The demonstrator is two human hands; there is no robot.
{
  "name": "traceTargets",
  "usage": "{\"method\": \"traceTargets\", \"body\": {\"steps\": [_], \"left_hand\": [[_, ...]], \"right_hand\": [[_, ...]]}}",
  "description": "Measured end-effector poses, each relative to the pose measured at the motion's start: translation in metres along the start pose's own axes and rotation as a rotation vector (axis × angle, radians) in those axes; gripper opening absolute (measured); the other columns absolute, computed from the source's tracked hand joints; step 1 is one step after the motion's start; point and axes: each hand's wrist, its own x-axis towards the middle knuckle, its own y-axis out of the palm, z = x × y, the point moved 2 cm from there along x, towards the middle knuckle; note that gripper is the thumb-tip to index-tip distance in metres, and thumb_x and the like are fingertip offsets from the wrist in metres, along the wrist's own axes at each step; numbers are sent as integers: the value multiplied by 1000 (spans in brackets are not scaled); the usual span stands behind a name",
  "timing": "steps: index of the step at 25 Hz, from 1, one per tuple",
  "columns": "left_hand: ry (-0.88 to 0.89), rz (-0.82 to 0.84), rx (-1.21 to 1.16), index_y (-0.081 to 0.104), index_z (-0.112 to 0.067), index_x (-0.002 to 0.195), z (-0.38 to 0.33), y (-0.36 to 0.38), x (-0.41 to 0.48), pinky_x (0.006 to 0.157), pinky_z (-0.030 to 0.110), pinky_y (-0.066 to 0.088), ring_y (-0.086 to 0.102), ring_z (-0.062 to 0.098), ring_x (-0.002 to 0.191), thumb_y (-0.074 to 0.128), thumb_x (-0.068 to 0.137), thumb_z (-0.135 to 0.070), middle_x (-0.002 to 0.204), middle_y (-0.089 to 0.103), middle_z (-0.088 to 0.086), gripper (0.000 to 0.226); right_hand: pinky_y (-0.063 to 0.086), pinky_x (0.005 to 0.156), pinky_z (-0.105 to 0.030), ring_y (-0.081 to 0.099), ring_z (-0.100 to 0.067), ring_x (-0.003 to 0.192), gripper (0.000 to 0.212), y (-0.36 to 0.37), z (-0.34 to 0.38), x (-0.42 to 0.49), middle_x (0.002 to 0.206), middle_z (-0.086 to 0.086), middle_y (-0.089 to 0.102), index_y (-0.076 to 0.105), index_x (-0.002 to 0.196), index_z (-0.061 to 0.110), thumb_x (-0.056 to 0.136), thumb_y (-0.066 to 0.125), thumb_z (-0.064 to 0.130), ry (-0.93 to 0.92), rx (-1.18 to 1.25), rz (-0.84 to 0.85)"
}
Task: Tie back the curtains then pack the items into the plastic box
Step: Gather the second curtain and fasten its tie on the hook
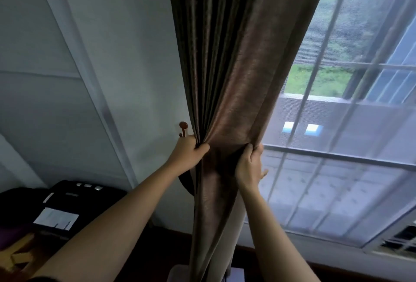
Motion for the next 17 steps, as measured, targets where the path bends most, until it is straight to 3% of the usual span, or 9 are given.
{"method": "traceTargets", "body": {"steps": [3, 5, 7, 8, 11, 13, 14, 15, 17], "left_hand": [[-18, 8, -5, 35, -13, 51, 6, 1, -2, 38, 11, 28, 43, 3, 36, 53, 89, -12, 48, 39, 0, 43], [-32, 29, -18, 41, -8, 57, 7, -1, 3, 46, 16, 34, 49, 11, 46, 52, 90, -17, 53, 46, 6, 36], [-61, 83, -44, 51, -5, 69, 4, -2, 8, 57, 27, 44, 55, 21, 59, 51, 91, -20, 65, 54, 14, 27], [-67, 113, -56, 55, -6, 78, 1, -3, 11, 61, 30, 47, 57, 22, 64, 50, 91, -21, 74, 58, 15, 21], [-16, 210, -45, 60, -11, 104, -11, -5, 17, 76, 27, 50, 58, 16, 82, 49, 92, -21, 97, 59, 7, 19], [7, 245, -6, 59, -9, 117, -16, -6, 23, 83, 28, 52, 59, 16, 92, 50, 92, -20, 102, 57, 1, 29], [-4, 267, -22, 59, -10, 118, -18, -5, 25, 82, 31, 55, 62, 17, 92, 51, 91, -20, 103, 60, 1, 30], [-34, 297, -58, 60, -12, 118, -18, -4, 26, 80, 32, 58, 65, 18, 92, 53, 90, -21, 104, 63, 3, 30], [-109, 372, -134, 59, -18, 119, -19, 0, 27, 77, 33, 59, 66, 18, 94, 55, 89, -26, 107, 66, 4, 31]], "right_hand": [[32, 109, -34, 49, -21, 122, 45, 16, -2, -10, 129, -7, 56, 46, 130, 10, 95, 25, 29, -94, 421, -59], [47, 92, -24, 62, -3, 97, 40, 19, 4, -4, 100, 2, 71, 61, 107, 12, 95, 26, 26, -11, 648, 141], [49, 71, -19, 64, 4, 69, 41, 22, 6, 5, 68, 10, 72, 61, 85, 14, 99, 22, 18, 51, 681, 337], [48, 69, -19, 64, 4, 66, 43, 23, 7, 7, 65, 10, 71, 60, 84, 14, 100, 20, 16, 31, 648, 407], [45, 77, -15, 61, 10, 78, 38, 22, 10, 9, 88, 10, 67, 53, 109, 14, 101, 16, 15, -63, 551, 493], [40, 81, -5, 54, 12, 94, 34, 24, 13, 10, 105, 13, 55, 39, 127, 21, 102, 19, 30, -104, 428, 515], [38, 90, -8, 51, 6, 105, 42, 27, 13, 10, 114, 11, 52, 32, 134, 26, 97, 22, 45, -101, 337, 505], [34, 102, -21, 47, -6, 118, 56, 31, 10, 11, 127, 7, 48, 28, 140, 32, 90, 23, 57, -112, 252, 479], [15, 114, -50, 32, -17, 135, 58, 40, -2, 8, 149, 9, 31, 22, 145, 36, 90, 16, 55, -154, 36, 408]]}}
